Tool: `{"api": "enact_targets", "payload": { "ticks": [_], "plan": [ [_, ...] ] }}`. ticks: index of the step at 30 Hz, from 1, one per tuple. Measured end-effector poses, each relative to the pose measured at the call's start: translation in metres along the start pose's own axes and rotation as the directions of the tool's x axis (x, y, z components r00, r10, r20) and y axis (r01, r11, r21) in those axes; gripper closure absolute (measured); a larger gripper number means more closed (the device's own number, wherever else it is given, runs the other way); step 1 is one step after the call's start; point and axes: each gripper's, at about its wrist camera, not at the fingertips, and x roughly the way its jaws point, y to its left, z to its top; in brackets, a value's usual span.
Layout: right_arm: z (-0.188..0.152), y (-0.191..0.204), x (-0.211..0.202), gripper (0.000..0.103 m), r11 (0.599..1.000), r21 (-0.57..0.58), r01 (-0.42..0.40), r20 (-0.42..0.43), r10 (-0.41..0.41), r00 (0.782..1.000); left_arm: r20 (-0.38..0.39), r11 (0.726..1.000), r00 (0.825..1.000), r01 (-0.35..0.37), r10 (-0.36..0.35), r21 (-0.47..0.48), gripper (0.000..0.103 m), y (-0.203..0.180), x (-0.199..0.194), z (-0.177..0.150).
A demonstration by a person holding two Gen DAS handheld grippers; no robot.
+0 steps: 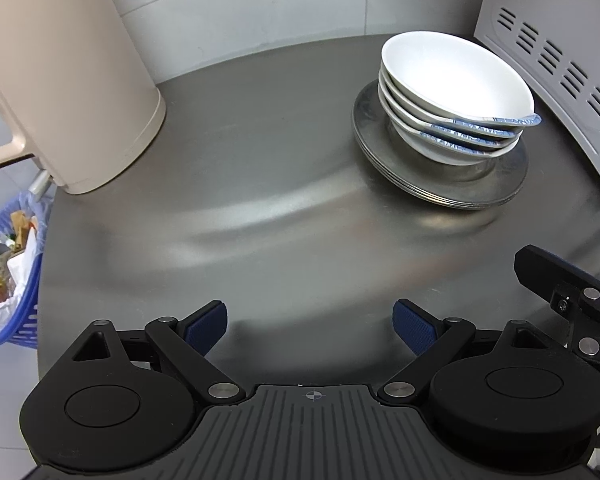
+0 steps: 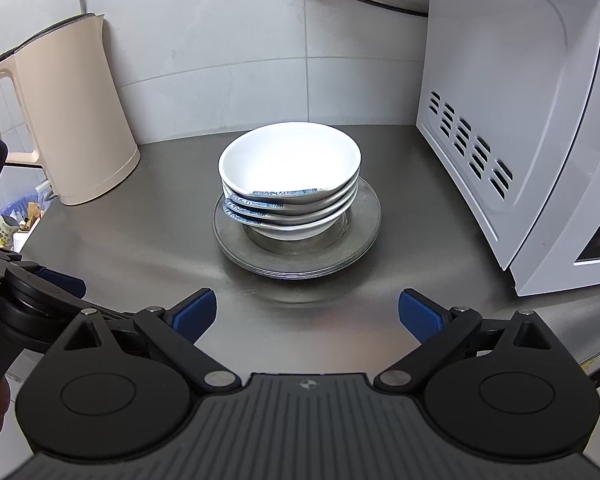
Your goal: Organize plates and bowls
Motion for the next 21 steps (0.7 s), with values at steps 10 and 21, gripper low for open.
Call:
{"api": "enact_targets", "payload": {
  "ticks": [10, 21],
  "plan": [
    [-0.0009, 0.0007, 0.0000, 0.004, 1.000, 0.011, 0.005, -0.001, -0.005, 1.000, -0.005, 1.000, 1.000, 0.001, -0.001, 0.006, 0.000, -0.0012, 0.0004, -0.0004],
    [-0.0023, 0.0023, -0.0015, 0.004, 1.000, 0.018, 0.014, -0.001, -0.014, 1.000, -0.010, 1.000, 1.000, 0.001, -0.001, 0.018, 0.000, -0.0012, 0.0014, -0.0001]
  ]
}}
